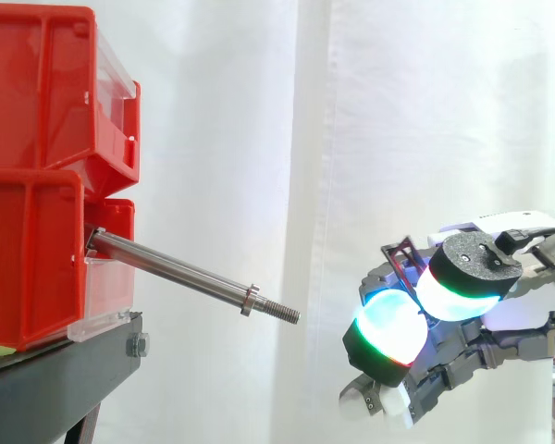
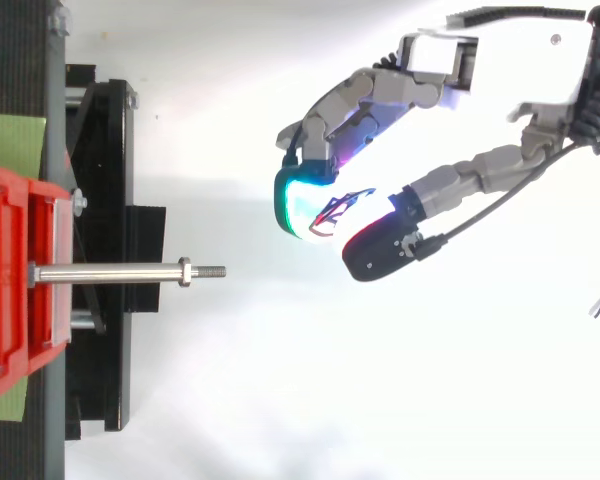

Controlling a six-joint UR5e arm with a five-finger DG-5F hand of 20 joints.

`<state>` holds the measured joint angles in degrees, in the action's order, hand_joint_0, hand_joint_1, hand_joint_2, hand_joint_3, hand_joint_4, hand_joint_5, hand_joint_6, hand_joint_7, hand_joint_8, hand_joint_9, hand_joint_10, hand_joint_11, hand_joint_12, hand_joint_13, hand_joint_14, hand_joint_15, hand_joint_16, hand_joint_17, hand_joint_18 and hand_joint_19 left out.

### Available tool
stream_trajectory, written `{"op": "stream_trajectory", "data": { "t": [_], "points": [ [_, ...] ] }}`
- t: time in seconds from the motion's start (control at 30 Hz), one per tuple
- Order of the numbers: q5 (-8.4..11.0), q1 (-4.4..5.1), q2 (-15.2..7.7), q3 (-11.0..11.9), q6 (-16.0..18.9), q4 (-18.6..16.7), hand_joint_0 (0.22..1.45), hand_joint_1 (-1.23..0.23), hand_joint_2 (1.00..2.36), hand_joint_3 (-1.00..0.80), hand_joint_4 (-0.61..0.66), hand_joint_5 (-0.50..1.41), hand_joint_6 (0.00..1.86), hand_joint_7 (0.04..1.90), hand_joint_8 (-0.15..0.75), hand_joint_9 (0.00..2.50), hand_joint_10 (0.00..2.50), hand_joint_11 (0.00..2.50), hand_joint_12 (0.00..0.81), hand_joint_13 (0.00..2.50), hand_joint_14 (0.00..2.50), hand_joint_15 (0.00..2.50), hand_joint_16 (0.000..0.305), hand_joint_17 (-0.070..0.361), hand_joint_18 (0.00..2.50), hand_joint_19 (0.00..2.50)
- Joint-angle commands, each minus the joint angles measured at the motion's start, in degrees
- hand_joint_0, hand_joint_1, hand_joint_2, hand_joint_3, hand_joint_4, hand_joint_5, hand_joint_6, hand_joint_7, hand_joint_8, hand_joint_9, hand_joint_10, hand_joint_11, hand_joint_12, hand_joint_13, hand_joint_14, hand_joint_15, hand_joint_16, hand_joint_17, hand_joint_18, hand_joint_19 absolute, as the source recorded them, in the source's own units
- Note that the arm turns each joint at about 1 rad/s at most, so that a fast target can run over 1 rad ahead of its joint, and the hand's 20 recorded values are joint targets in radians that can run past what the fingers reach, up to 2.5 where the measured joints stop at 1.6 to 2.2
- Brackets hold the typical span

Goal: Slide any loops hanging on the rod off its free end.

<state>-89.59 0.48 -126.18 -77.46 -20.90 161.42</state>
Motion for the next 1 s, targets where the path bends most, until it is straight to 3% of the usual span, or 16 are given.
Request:
{"op": "stream_trajectory", "data": {
  "t": [0.0,0.17,0.4,0.63,0.77,0.83,0.97],
  "points": [
    [2.06,0.4,0.23,0.03,2.18,1.53,0.67,-0.74,1.01,-0.4,0.12,-0.18,0.93,0.85,0.285,0.74,0.01,0.33,0.318,0.39,0.0,0.01,0.043,0.097,0.5,0.27],
    [2.5,0.75,0.23,0.03,4.46,1.35,0.66,-0.7,1.01,-0.42,0.13,-0.17,0.93,0.87,0.285,0.75,0.01,0.33,0.319,0.39,0.0,0.02,0.043,0.097,0.49,0.28],
    [3.2,1.37,0.23,0.03,4.64,1.35,0.64,-0.63,1.0,-0.45,0.14,-0.16,0.93,0.92,0.283,0.78,0.01,0.33,0.315,0.38,0.0,0.02,0.042,0.095,0.47,0.31],
    [3.29,1.54,0.23,0.12,5.26,1.26,0.62,-0.52,1.0,-0.44,0.06,-0.12,0.92,1.04,0.242,0.84,0.01,0.31,0.305,0.38,0.0,0.04,0.041,0.092,0.44,0.35],
    [3.73,1.63,0.23,0.21,5.26,1.26,0.61,-0.62,1.01,-0.29,0.03,-0.12,0.92,1.02,0.24,0.86,0.01,0.32,0.297,0.42,0.0,0.05,0.04,0.089,0.47,0.33],
    [3.73,1.63,0.23,0.91,5.26,1.35,0.64,-0.77,1.01,-0.2,0.01,-0.12,0.92,1.05,0.261,0.89,0.01,0.36,0.314,0.46,0.0,0.07,0.042,0.094,0.54,0.3],
    [3.81,1.72,0.23,1.7,5.17,1.97,0.7,-0.85,1.01,-0.33,-0.04,-0.14,0.94,1.01,0.255,0.88,0.01,0.38,0.311,0.47,0.0,0.06,0.041,0.093,0.56,0.29]
  ]
}}
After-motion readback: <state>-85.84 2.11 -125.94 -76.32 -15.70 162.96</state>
